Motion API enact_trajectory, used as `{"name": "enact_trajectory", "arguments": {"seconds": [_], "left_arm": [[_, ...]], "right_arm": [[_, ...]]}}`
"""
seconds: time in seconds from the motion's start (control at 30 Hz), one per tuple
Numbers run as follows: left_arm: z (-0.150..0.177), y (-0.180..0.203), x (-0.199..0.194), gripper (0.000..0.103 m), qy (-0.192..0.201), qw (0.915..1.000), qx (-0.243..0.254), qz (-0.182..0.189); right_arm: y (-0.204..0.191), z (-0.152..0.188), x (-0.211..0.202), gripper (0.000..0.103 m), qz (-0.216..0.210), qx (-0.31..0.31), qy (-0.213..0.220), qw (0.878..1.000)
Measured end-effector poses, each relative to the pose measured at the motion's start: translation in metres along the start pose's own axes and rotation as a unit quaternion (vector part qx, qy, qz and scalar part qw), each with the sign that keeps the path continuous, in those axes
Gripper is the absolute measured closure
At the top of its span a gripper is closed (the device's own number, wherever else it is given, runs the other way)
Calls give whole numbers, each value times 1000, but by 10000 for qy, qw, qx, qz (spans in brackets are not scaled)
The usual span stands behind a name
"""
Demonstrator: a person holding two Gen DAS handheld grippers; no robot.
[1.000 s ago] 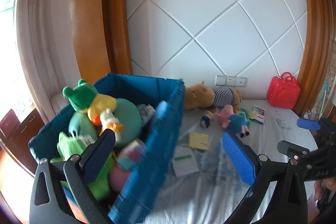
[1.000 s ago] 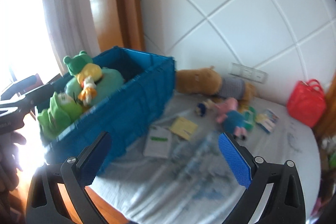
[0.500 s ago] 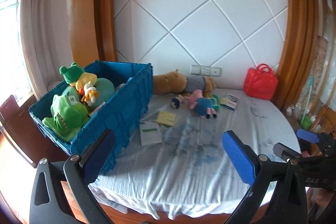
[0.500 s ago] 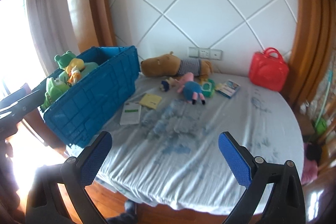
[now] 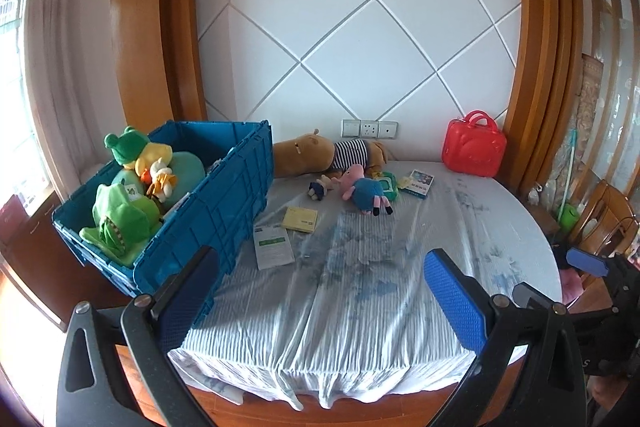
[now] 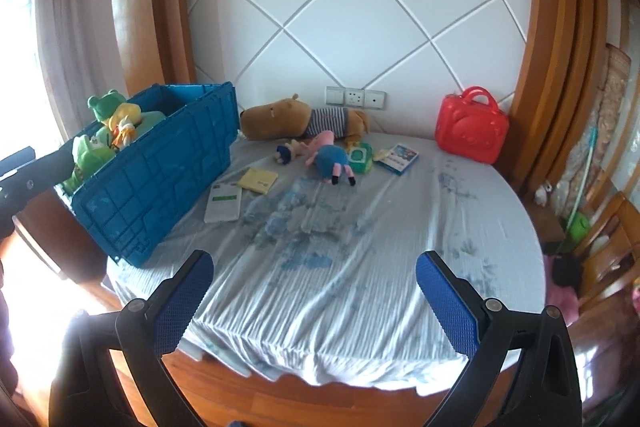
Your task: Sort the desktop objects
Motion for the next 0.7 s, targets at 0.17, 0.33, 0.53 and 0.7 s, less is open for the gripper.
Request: {"name": "enact_trajectory", "arguments": {"seconds": [0.17,0.33,0.53,0.7], "left_arm": [[2,0,-5,0,20,10000,0,-39],[6,0,-4,0,-99,9999,-35,35],[10,-4,-6,0,12,9998,-86,-152],[10,-6,-8,0,84,9993,-45,-351]], "right_arm": [[-3,3,-5,0,38,19,25,10000],[-4,5,-8,0,48,13,46,10000],[-3,7,-8,0,49,1,47,10000],[-2,8,-9,0,39,0,49,10000]]}}
Point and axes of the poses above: each gripper's, at about its wrist camera, not at the fingertips, and x roughly the way its jaws point, y to its right, z to its underside, the point moved 8 cm from there along x, roughly the way its jaws point, and after that the axes turned 11 degrees about -y, right-handed, at the moved point
